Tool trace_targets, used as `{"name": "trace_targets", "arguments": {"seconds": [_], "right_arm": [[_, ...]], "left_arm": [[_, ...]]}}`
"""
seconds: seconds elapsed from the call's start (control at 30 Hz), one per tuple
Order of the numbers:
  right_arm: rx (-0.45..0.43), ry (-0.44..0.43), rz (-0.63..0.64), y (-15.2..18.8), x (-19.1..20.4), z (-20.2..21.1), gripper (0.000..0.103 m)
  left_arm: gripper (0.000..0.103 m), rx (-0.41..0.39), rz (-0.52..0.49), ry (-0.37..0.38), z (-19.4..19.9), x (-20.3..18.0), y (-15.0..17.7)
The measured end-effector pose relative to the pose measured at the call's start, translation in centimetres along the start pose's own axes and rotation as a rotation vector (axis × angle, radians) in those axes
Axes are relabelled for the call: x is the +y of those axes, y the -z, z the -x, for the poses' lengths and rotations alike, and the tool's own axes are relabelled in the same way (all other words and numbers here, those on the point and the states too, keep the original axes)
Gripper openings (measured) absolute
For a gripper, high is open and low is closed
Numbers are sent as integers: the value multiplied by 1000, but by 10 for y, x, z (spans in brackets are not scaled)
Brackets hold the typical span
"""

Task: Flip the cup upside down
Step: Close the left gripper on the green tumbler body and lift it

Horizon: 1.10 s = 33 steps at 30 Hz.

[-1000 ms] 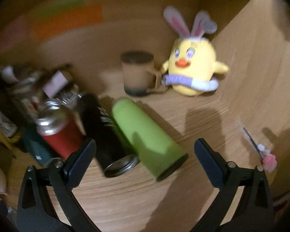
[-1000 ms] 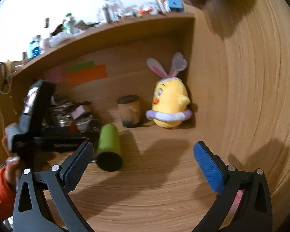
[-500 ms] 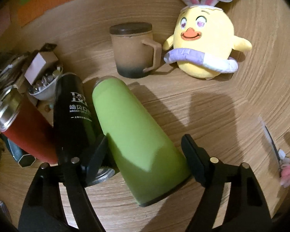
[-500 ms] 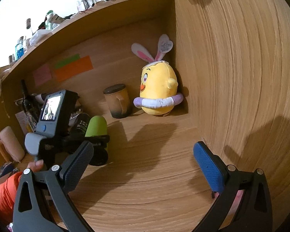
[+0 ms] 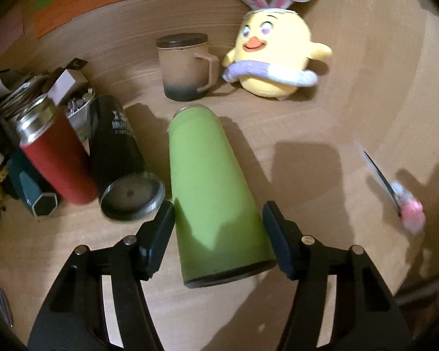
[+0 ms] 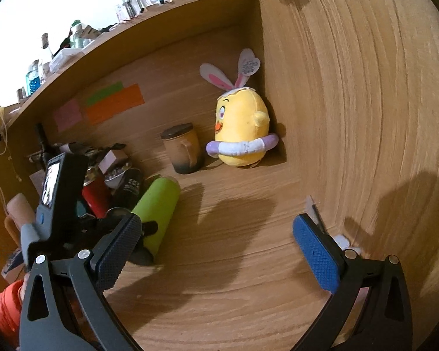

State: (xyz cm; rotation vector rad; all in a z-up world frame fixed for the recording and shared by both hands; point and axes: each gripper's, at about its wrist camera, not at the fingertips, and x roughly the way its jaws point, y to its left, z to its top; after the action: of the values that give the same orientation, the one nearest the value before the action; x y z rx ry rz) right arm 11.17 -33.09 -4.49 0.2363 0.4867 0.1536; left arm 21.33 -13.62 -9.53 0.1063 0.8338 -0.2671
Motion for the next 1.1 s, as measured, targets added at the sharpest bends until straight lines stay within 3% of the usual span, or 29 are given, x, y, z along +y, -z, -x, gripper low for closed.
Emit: {"name": "trace_targets", "arguments": {"seconds": [0.2,0.53,0.83,0.97,1.1], "right_arm": [[18,-17,23,15,18,8,103],[62,-75,95,44,69,13,103],[95,-113,150,73,110,19,103],[119,-135,170,83,128,17,103],[147,-162,224,96,157,8,103]], "left_arm": [[58,-6,-12,42,38,6,38],[58,-15,52,77,96,40,100],[57,-4,121,155,119,69,121],[57,-96,179,194,148,94,125],[57,-179,222,163,172,124,129]]}}
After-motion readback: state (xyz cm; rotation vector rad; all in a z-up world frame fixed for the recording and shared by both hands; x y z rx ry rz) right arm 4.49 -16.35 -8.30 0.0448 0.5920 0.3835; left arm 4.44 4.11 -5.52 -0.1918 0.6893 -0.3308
